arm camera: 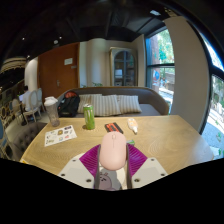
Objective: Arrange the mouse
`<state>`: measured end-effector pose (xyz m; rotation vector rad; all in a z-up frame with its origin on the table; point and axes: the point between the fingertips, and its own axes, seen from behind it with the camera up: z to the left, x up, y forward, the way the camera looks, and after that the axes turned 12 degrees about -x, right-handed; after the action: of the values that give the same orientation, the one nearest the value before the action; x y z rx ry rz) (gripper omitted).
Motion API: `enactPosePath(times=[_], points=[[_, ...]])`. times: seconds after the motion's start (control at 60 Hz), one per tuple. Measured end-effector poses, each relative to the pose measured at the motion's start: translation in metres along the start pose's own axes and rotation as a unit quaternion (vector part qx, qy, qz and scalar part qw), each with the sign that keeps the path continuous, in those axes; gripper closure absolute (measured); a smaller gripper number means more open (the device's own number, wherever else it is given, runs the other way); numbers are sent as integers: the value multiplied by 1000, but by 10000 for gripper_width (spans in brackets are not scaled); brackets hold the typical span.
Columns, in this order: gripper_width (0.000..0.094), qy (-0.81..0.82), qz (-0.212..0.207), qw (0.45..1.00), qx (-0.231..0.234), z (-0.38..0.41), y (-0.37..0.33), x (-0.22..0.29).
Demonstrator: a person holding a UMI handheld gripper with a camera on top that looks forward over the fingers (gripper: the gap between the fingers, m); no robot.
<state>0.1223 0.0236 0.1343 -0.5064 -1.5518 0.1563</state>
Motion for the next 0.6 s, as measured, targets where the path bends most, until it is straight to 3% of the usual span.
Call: enactPosePath(times=[0.15,0.317,0.417,0.517,0.533,0.55,0.583,0.6], points=[[573,-6,83,996,30,67,28,-79],[554,-44,127,991,-2,70,48,-137],[515,-23,129,991,2,70,50,-134],[393,-22,127,992,9,72,50,-132],[335,-20,125,992,13,74,49,-131],[212,-14,120,992,18,76,48,-129],[89,-4,104,994,30,80,44,-123],[76,-1,93,995,34,80,42,-119]])
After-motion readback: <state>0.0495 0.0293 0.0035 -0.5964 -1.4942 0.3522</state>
